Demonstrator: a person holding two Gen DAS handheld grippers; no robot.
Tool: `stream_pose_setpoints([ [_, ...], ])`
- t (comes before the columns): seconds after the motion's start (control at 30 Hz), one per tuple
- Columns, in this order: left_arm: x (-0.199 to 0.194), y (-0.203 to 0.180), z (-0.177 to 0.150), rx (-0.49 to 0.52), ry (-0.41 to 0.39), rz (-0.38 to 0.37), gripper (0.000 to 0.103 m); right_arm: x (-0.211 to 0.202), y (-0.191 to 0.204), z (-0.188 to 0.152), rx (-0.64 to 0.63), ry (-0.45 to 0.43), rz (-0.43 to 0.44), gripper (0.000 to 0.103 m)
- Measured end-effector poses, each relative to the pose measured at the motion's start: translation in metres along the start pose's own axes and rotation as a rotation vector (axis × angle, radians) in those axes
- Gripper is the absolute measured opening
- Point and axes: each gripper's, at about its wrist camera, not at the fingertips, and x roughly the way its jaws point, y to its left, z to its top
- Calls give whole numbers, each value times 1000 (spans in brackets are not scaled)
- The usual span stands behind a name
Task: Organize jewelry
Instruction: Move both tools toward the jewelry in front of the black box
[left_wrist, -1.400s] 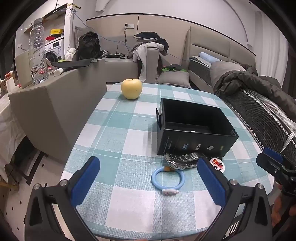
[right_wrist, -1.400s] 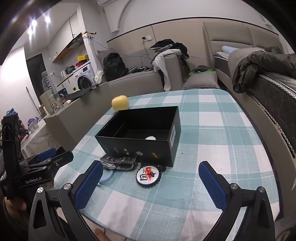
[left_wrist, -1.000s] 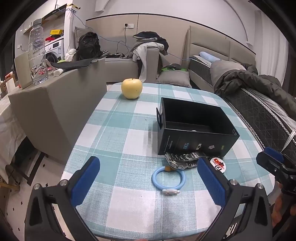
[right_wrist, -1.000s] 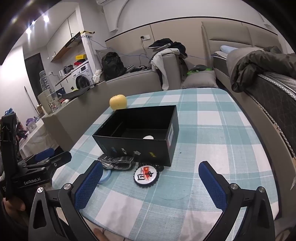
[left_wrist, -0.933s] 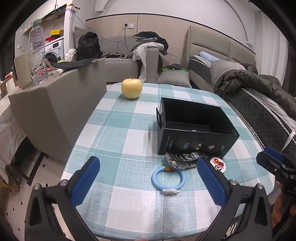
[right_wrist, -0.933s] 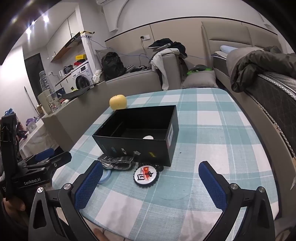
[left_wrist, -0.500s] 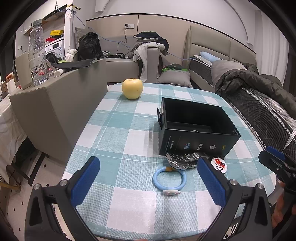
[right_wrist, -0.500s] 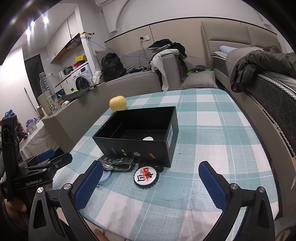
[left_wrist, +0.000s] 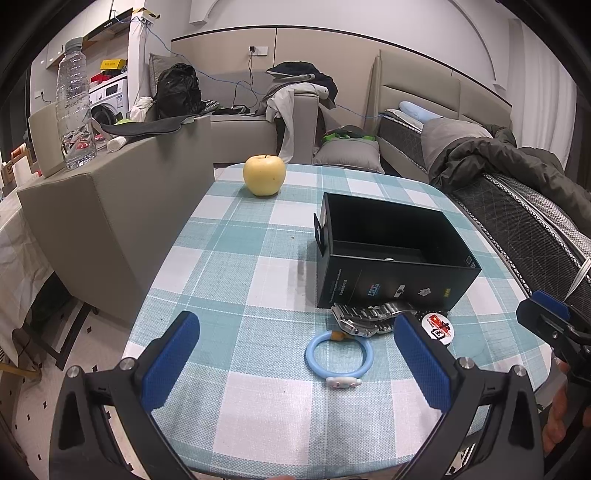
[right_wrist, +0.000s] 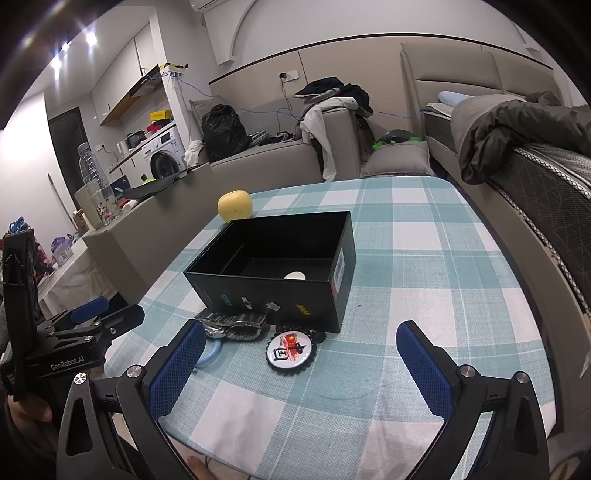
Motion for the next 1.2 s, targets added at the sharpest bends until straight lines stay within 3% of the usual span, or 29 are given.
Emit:
stream_pose_setpoints([
  [0.53, 5, 3, 3, -10, 10, -16, 102, 5, 1, 1, -10, 3, -21, 103],
  [0.8, -1, -1, 4, 15, -42, -11, 102, 9, 4, 1, -34, 13, -41, 103],
  [0.97, 2, -2, 4, 18, -31, -15, 102, 22, 6, -2, -39, 72, -37, 103],
  [1.2, 10, 1, 3, 13, 20, 36, 102, 42, 20, -12, -116, 135, -71, 102],
])
